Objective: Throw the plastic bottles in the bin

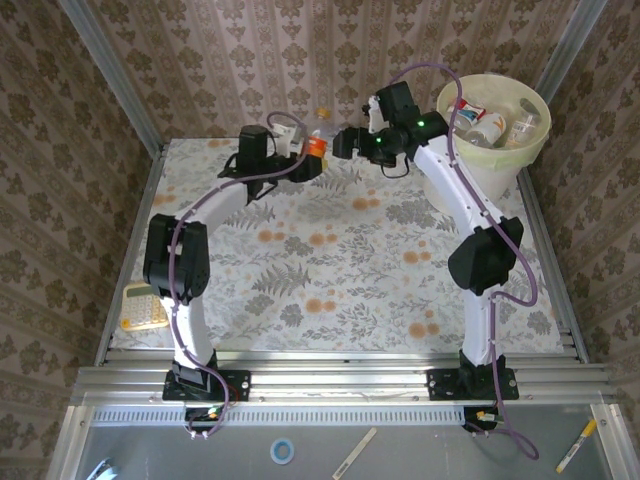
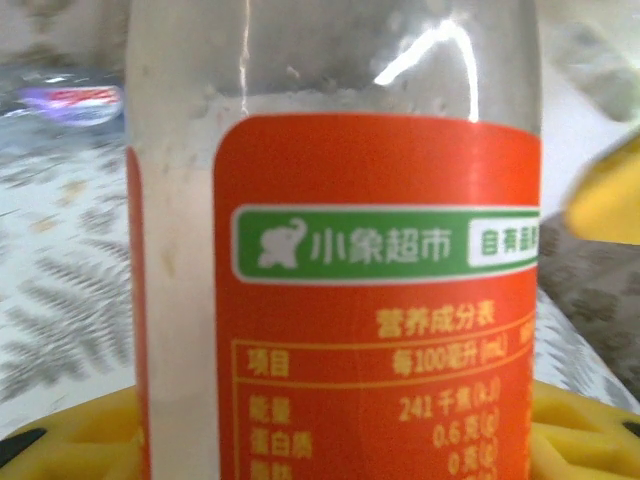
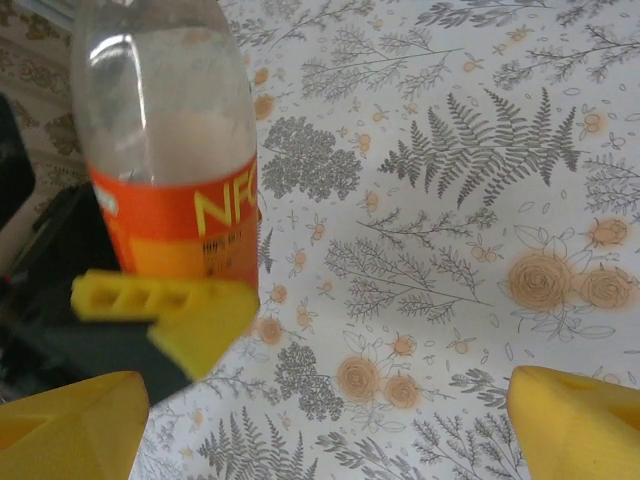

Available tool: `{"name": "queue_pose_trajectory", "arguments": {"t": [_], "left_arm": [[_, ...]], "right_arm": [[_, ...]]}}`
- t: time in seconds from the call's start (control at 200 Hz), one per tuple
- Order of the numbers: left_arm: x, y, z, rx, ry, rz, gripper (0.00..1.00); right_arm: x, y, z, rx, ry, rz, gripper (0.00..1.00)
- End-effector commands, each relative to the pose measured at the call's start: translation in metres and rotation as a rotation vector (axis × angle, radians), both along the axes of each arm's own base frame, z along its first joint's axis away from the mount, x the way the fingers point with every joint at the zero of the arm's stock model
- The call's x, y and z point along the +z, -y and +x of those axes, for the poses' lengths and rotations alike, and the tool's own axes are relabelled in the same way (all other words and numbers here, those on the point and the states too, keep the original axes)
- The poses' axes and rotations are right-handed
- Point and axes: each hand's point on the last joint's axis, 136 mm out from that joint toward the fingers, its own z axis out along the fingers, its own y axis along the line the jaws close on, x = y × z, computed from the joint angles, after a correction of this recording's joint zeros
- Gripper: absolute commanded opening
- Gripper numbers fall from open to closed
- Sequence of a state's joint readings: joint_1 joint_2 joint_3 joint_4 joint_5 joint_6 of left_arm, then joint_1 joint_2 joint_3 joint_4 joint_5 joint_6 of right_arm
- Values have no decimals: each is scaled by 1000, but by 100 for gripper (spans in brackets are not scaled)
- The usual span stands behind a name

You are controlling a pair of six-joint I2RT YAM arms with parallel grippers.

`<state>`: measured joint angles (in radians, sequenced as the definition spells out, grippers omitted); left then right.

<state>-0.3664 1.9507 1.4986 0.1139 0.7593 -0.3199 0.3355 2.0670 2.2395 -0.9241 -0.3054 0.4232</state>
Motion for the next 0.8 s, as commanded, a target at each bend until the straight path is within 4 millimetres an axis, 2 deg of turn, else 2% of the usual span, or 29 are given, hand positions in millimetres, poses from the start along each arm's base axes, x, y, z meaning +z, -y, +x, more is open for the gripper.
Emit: {"name": "queue_pose_trajectory", "arguments": {"t": [0.0, 0.24, 0.36, 0.37, 0.395, 0.525, 0.665, 0.795], "left_arm": [[35, 22, -30, -150, 89, -91, 38], [42, 45, -54, -236, 75, -121, 37], [48, 46, -59, -250, 86, -130, 37], [48, 55, -67, -274, 86, -131, 37], [50, 60, -71, -288, 92, -130, 37], [51, 68, -83, -319, 110, -108, 36], [60, 74, -94, -348, 138, -112, 35], [57, 78, -101, -358, 155, -86, 35]], "right_arm": [[33, 8, -6, -46, 44, 30, 94], [51, 10, -6, -59, 108, 86, 94], [51, 17, -3, -90, 99, 93, 93], [51, 18, -3, -92, 99, 95, 93], [51, 18, -2, -96, 99, 99, 93], [52, 21, 2, -121, 99, 102, 92], [44, 27, 2, -153, 69, 84, 90], [44, 31, -1, -172, 67, 78, 82]]}}
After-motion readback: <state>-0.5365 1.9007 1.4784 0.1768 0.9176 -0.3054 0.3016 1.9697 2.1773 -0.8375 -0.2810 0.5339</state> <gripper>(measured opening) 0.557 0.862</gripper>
